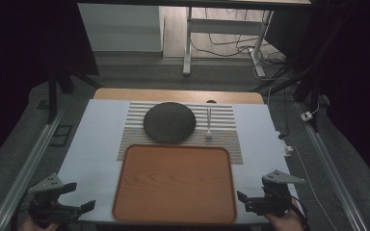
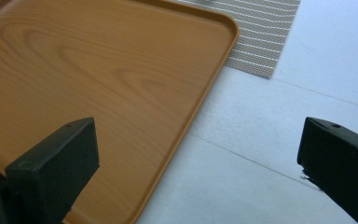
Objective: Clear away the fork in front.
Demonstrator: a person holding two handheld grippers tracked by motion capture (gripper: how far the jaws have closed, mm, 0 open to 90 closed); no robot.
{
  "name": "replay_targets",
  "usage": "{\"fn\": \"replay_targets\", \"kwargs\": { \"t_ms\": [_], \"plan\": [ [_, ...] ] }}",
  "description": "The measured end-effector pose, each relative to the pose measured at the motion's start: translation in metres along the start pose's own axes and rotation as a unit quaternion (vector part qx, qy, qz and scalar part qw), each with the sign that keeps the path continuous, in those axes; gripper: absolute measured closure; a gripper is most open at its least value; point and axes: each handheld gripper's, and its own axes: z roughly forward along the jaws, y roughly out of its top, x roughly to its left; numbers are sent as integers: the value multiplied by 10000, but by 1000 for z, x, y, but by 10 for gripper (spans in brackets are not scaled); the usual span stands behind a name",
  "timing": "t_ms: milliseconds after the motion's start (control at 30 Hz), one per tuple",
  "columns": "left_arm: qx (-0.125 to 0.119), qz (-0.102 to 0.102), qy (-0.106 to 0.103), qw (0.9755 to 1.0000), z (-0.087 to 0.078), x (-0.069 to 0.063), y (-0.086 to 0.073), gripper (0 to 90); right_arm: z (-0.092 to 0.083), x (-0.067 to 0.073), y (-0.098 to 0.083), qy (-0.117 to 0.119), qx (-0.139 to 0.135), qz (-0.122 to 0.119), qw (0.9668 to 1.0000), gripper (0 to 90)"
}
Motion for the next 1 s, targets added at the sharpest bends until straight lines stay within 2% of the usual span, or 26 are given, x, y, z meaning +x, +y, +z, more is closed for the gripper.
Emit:
{"fn": "replay_targets", "kwargs": {
  "t_ms": [67, 333, 500, 1000],
  "plan": [
    [5, -1, -18, 10000, 0, 0, 0, 0, -1, -2, -1, 75, -40, 79, 9999, 0],
    [82, -15, -165, 9998, 2, 2, 1, 0, 1, 0, 0, 108, 110, -32, 9999, 0],
    [111, -21, -154, 9998, 3, 2, 2, 0, 3, 1, 0, 175, 212, -59, 9996, 0],
    [237, 36, -193, 9995, 6, 2, 3, 6, 5, 3, 1, 188, 361, -175, 9990, 0]
  ]
}}
